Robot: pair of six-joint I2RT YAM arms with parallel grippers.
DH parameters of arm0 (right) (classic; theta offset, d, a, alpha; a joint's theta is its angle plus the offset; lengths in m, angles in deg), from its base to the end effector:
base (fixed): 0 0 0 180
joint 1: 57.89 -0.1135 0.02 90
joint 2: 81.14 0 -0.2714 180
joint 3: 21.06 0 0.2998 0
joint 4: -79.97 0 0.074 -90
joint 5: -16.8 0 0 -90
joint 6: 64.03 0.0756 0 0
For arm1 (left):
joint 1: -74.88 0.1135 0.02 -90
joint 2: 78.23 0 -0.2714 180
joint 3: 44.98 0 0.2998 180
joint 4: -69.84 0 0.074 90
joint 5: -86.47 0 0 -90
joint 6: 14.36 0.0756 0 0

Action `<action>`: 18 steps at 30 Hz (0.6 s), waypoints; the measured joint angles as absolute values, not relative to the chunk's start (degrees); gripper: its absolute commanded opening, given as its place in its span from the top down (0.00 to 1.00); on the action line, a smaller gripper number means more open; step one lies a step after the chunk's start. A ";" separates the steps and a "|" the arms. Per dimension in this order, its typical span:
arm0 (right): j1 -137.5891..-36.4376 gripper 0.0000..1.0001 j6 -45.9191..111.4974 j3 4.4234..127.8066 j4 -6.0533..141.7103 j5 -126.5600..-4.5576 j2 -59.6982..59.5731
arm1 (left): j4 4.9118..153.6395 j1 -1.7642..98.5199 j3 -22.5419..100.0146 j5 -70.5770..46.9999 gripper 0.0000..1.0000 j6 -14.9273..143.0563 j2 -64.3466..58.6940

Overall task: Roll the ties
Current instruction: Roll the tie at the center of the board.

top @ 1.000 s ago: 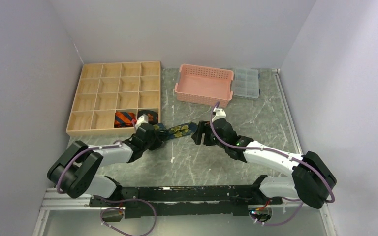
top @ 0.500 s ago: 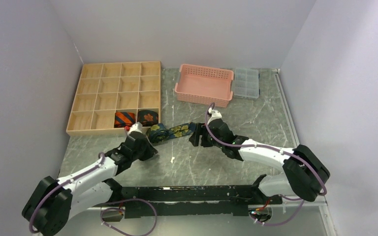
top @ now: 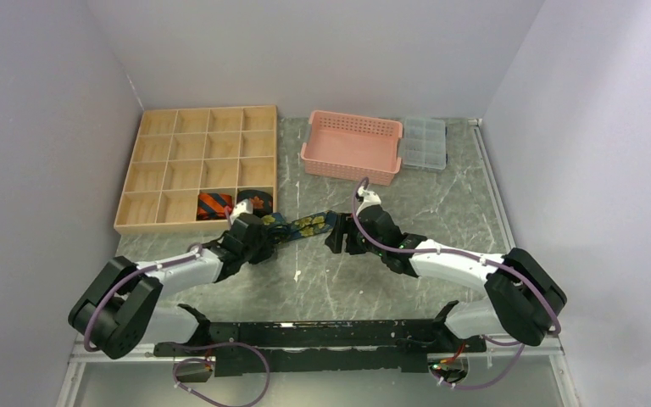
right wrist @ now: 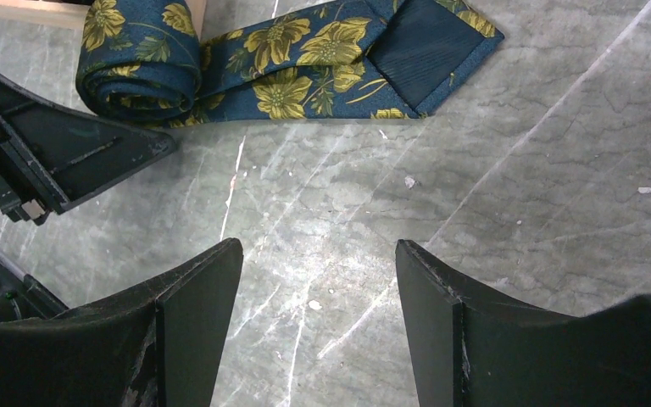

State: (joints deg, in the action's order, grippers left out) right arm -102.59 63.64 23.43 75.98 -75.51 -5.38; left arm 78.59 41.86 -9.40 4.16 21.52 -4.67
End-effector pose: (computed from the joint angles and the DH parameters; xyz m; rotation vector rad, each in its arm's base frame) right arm 0.2378 0.2311 0.1346 -0.1166 2.2885 0.7463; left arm 0.2416 -0.1450 0.0809 -0.5129 2.3970 -0.5505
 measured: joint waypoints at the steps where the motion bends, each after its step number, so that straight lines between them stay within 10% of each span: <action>1: -102.59 0.29 63.64 23.43 75.98 -75.51 -5.38 | 77.98 41.88 -9.40 4.44 0.97 21.38 -4.54; 18: -103.36 0.22 63.16 29.57 75.21 -69.87 -0.26 | 70.90 44.49 -13.40 3.70 0.97 21.14 -5.46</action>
